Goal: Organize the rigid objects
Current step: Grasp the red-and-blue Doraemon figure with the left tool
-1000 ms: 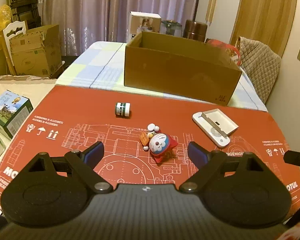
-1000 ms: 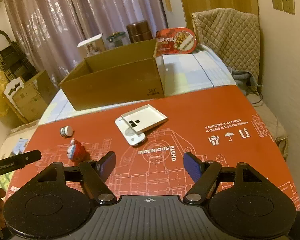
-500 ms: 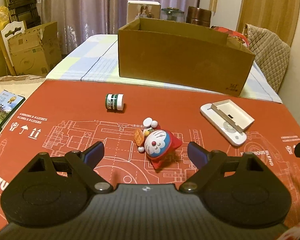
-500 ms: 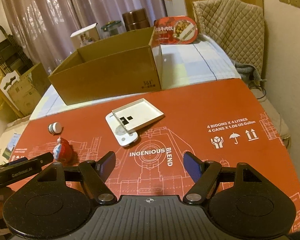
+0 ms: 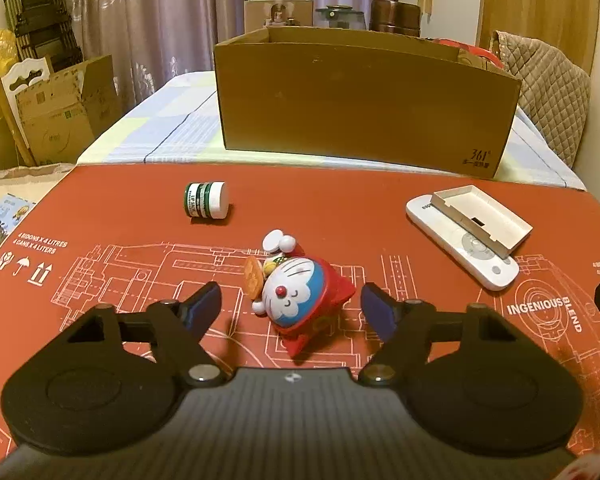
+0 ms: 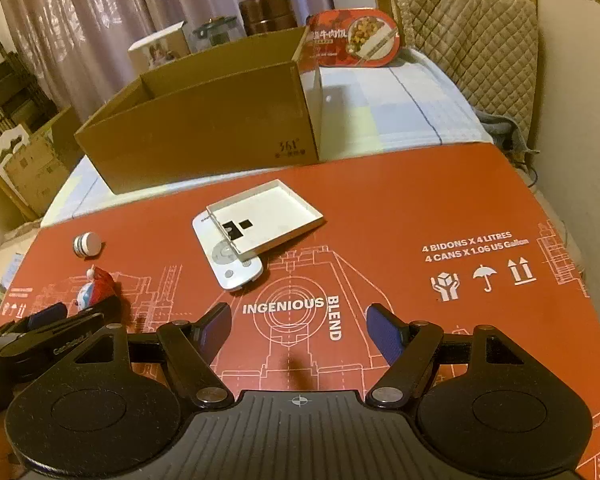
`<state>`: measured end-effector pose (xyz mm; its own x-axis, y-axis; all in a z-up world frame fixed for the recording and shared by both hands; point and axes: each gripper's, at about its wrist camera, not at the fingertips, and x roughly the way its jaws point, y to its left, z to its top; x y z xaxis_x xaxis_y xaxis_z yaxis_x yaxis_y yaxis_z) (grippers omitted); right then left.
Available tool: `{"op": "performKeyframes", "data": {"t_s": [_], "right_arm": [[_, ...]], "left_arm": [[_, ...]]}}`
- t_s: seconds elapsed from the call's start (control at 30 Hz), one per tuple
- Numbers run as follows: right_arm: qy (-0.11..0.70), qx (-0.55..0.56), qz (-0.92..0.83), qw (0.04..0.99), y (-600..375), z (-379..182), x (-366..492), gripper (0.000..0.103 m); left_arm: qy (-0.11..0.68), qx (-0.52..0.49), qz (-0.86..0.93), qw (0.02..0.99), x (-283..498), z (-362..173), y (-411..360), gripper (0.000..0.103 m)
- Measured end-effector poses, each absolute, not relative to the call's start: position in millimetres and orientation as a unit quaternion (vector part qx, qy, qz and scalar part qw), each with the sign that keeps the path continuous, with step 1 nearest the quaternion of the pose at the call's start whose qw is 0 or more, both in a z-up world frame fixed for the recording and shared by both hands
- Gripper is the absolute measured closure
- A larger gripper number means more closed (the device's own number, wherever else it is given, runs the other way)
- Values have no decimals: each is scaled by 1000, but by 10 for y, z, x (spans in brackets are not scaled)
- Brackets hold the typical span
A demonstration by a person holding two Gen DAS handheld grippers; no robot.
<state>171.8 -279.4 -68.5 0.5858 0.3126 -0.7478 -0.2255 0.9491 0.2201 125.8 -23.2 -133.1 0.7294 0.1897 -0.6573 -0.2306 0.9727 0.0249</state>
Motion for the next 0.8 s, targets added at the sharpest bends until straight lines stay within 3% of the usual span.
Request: {"op": "performKeyframes", "data": {"t_s": [0.3, 0.6, 0.8], "right_arm": [[430, 50, 154, 888, -2719, -739, 1763, 31], [430, 48, 151, 889, -2708, -765, 1787, 31], [427, 42, 151, 891, -2718, -789, 1844, 31]], "left_arm": [[354, -23, 109, 929, 1356, -1391, -218, 54], [351, -13, 95, 932, 1331, -1372, -193, 63], [356, -15, 79, 931, 1340, -1324, -145, 63]]}}
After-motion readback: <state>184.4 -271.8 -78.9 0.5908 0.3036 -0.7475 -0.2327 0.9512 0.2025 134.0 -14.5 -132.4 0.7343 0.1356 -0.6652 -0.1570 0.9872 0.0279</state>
